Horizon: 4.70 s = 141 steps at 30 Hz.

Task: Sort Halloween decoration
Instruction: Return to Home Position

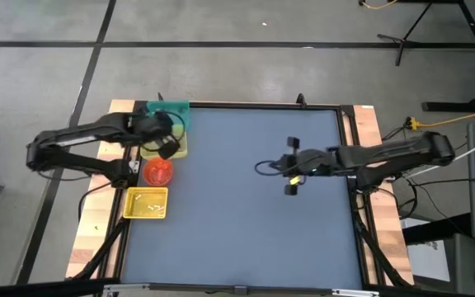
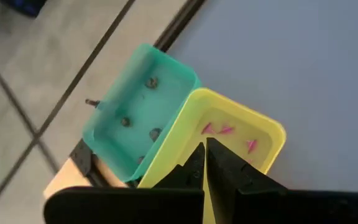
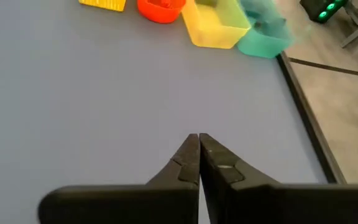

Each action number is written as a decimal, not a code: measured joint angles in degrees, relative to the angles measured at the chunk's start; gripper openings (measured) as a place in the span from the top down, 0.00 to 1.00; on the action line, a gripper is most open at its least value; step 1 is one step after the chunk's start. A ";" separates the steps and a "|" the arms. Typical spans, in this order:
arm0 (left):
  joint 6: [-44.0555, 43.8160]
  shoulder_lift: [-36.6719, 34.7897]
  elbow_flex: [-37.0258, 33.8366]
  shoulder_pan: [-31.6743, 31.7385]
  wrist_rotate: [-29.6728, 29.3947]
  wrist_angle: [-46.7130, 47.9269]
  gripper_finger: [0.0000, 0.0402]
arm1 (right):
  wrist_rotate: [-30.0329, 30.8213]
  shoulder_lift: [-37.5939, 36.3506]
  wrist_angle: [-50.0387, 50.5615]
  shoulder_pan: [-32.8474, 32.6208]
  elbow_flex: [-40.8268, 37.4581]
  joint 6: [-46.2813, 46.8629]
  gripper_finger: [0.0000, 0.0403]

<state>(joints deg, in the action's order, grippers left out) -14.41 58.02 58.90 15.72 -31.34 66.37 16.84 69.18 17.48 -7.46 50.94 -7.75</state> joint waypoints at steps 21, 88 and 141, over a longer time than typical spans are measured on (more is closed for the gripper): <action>5.03 -31.37 -23.15 -6.53 16.83 -37.72 1.00 | 1.12 -35.40 11.16 0.07 -10.78 1.78 0.99; 15.04 -36.03 -58.47 -6.55 30.39 -77.79 1.00 | -7.41 -68.20 -20.07 0.00 -50.51 8.81 0.99; 15.04 -57.88 -58.45 -15.40 30.37 -78.84 1.00 | -7.43 -69.03 -20.38 -0.01 -50.53 8.90 0.99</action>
<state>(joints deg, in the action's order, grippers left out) 0.62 0.14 0.45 0.32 -0.97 -12.48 9.41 0.14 -2.90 -7.47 0.40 1.15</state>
